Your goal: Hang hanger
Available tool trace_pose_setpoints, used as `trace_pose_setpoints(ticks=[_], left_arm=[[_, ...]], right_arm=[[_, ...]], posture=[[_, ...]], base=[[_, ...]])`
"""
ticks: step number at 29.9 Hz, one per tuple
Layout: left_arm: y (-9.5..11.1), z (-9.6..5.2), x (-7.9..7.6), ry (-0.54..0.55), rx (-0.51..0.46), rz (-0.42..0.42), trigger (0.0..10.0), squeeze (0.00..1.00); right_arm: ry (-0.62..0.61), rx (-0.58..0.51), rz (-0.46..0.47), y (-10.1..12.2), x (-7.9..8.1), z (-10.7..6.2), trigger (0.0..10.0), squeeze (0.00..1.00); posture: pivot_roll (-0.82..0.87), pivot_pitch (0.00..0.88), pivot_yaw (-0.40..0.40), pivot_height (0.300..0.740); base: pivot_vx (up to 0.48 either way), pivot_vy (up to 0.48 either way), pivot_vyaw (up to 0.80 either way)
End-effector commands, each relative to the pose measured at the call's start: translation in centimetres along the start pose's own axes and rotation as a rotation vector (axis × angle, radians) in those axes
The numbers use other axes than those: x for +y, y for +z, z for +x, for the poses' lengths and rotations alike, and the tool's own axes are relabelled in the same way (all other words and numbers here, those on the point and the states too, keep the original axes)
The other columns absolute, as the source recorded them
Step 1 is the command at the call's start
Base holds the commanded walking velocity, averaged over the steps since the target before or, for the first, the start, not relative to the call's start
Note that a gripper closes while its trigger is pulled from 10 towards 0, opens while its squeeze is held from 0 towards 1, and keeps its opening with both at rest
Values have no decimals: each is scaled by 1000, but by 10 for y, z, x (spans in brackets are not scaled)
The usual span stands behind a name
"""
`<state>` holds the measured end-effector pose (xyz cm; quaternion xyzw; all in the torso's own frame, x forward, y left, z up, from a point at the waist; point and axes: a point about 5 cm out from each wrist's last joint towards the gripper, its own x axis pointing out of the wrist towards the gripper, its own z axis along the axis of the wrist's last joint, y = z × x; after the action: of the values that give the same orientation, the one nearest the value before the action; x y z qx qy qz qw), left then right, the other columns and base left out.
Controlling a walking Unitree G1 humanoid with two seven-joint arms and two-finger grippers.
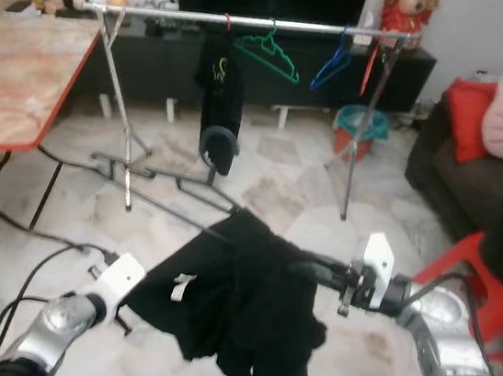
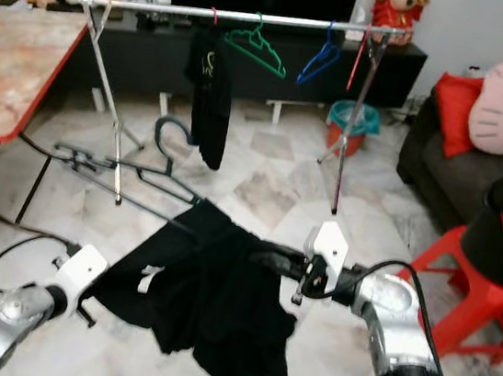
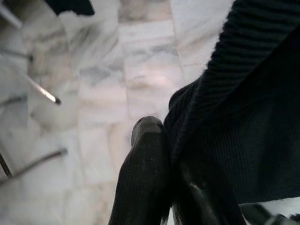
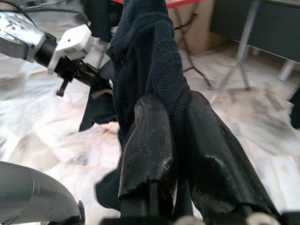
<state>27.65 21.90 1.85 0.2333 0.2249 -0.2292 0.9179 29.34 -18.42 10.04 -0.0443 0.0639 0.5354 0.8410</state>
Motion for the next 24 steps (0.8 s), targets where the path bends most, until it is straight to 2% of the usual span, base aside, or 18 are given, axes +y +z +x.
trace_pose_setpoints(ticks=[1, 11, 13, 17, 20, 24], left_arm=[[-1, 0, 0, -4, 14, 10, 10000, 0], [0, 0, 0, 2, 15, 14, 10000, 0], [0, 1, -1, 1, 15, 22, 10000, 0], [0, 2, -3, 0, 18, 26, 10000, 0], [0, 2, -3, 5, 25, 28, 10000, 0], [-2, 3, -2, 11, 42, 25, 10000, 0]], right_arm=[[-48, -34, -28, 9, -6, -7, 10000, 0], [-44, -37, -22, 8, -7, -7, 10000, 0], [-38, -44, -6, 8, -8, -8, 10000, 0], [-15, 0, -40, 6, -7, -11, 10000, 0], [18, 35, -54, 6, -7, -19, 10000, 0], [79, 17, -30, 13, -8, -32, 10000, 0]], posture=[[-5, 0, 6, 740], [-4, 0, -1, 740], [-6, 0, -2, 740], [-13, 0, -6, 740], [-15, 0, -12, 740], [-22, 0, -16, 740]], base=[[0, 0, -613], [0, 0, -614], [0, 0, 0], [0, 0, 0], [0, 0, 0], [0, 0, 0]])
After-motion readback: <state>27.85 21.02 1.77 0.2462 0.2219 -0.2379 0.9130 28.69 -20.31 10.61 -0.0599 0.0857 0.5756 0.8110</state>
